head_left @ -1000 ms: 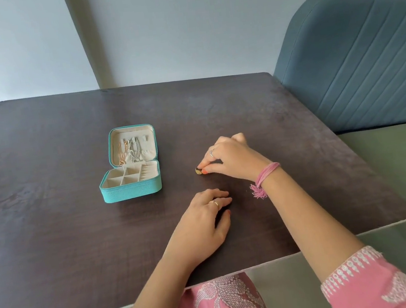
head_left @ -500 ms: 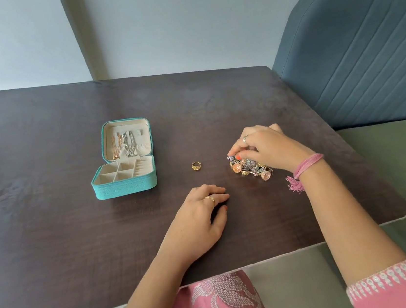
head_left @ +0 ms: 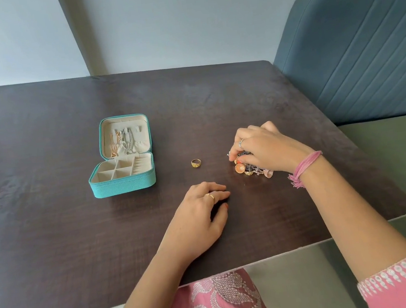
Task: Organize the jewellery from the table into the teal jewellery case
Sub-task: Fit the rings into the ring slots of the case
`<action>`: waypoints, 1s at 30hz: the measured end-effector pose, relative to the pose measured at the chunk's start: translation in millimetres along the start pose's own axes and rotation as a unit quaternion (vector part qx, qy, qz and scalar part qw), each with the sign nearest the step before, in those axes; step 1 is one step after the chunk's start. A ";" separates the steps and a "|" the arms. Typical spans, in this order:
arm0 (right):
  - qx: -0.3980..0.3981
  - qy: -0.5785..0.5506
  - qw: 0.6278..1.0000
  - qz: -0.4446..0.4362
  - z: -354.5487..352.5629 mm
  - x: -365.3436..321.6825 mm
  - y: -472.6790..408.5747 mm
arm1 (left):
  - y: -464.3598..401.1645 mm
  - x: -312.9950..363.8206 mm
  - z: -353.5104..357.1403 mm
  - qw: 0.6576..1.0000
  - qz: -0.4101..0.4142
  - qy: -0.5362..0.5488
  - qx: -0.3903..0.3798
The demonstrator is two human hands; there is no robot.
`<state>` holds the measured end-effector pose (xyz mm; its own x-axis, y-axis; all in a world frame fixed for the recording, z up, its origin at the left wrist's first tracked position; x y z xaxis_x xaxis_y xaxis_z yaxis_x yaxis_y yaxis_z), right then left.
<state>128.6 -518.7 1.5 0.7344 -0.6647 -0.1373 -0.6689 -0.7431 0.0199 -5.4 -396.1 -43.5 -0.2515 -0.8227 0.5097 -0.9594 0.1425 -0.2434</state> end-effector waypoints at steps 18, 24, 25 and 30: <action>0.204 -0.450 0.859 0.135 -2.6 27.0 38.7 | -43.2 4.7 4.9 0.955 -0.165 0.241 0.048; 0.213 -0.432 0.873 0.077 -2.4 -5.6 42.3 | -41.0 0.2 0.7 0.930 -0.175 0.318 0.067; 0.215 -0.420 0.879 0.067 -0.4 -10.6 42.2 | -39.7 -0.1 0.6 0.924 -0.177 0.333 0.066; 0.263 -0.385 0.884 0.032 6.8 -25.7 43.6 | -32.8 -6.9 -0.3 0.891 -0.201 0.397 0.084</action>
<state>79.8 -533.5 -0.8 0.5327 -0.3035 -0.7900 -0.8156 -0.4334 -0.3834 27.7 -394.9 -38.8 0.0335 -0.1296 0.9910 -0.9766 -0.2151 0.0049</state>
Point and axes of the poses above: each hand's wrist, its own y-axis away from the middle knuckle, its own z-axis out of the palm, x = y × z, the point moved 5 cm from there along -y, towards the middle knuckle, and after that the axes turned 7 degrees about -y, right-handed, at the moved point
